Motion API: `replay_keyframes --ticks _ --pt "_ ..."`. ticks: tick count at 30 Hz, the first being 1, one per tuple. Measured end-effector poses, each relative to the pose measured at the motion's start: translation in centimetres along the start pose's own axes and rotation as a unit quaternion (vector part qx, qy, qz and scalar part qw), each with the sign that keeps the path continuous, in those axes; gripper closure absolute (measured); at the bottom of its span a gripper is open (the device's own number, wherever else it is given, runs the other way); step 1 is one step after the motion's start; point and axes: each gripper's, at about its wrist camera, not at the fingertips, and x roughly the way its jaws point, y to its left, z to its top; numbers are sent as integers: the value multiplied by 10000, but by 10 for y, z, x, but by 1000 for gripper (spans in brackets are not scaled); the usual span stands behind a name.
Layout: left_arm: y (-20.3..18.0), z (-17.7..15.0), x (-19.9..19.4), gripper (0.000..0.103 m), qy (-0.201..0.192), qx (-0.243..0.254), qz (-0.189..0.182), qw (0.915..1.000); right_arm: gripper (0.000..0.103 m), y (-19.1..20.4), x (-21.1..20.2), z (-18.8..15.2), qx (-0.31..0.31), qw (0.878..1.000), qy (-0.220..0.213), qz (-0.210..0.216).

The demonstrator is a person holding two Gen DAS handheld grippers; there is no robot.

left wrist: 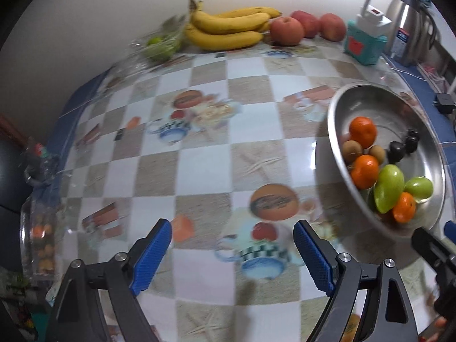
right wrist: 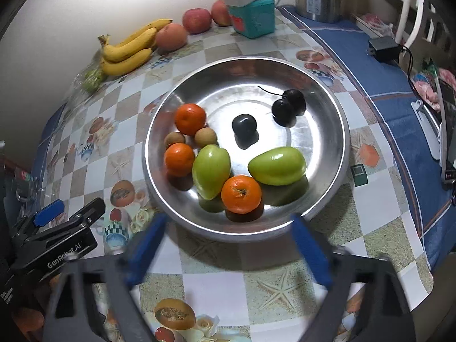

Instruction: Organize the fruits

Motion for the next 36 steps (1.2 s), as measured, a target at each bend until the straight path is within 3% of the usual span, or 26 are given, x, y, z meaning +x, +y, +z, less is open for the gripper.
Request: replay_keyframes --ticks 7,16,36 --pt "10 -18 -14 14 -147 -97 243 9995 4 8 -9 -7 -117 9998 -132 -54" --pt "12 -19 -20 14 -237 -60 415 9988 4 13 -23 -13 -191 9993 -293 -110" --pt "16 -17 -21 14 -210 -60 291 9993 4 17 -20 -15 -293 9992 -245 -113"
